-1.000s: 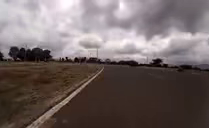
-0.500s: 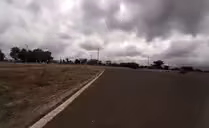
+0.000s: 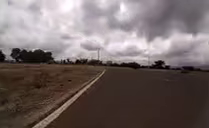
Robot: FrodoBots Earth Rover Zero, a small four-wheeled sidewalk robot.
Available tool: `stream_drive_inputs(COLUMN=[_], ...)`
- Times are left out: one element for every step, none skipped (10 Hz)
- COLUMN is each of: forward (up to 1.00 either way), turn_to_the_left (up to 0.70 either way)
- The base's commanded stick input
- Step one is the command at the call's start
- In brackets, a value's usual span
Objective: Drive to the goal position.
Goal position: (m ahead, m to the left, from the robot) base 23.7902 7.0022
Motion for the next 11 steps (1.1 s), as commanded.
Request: stream_drive_inputs(forward=[0.5,0.5,0.5,0.5,0.5,0.5,0.5,0.5,0.5,0.5,0.5], turn_to_the_left=[0.0,0.0,0.0,0.0,0.0,0.0,0.0,0.0,0.0,0.0,0.0])
